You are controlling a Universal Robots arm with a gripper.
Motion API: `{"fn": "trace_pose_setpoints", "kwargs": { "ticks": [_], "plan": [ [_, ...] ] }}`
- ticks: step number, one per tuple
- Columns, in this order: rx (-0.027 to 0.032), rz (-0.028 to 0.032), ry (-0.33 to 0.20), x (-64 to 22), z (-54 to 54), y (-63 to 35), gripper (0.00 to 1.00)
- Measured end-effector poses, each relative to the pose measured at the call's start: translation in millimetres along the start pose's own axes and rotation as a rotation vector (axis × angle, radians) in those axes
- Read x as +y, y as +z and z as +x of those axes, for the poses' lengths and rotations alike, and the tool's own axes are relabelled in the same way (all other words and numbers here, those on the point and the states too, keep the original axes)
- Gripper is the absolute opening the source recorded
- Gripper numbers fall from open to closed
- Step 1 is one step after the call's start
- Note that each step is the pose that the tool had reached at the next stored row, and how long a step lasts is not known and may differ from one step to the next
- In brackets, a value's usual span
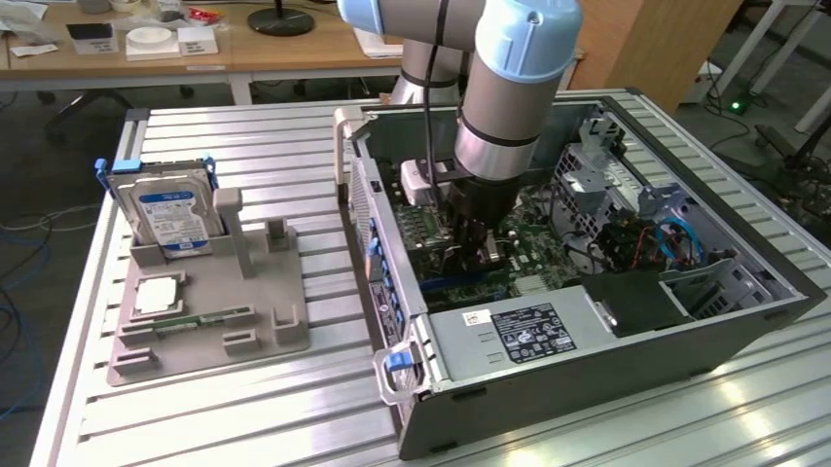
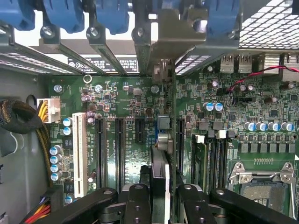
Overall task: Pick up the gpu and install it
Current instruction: 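Insert the gpu into the slot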
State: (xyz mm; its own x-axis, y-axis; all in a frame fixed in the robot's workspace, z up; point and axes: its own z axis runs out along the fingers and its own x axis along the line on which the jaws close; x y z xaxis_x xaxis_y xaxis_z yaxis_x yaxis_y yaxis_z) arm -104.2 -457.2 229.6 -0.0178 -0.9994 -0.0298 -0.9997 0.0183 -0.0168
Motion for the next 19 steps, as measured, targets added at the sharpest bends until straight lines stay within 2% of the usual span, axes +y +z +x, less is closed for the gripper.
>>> {"fn": "trace_pose_setpoints", "kwargs": {
  "ticks": [7, 14, 19],
  "plan": [
    [-0.0008, -0.0001, 0.000, -0.1, 0.0, -0.1, 0.27],
    [-0.0023, -0.0003, 0.000, -7.3, -0.1, 0.0, 0.27],
    [-0.0026, -0.0003, 0.000, -7.3, -0.1, 0.1, 0.27]
  ]
}}
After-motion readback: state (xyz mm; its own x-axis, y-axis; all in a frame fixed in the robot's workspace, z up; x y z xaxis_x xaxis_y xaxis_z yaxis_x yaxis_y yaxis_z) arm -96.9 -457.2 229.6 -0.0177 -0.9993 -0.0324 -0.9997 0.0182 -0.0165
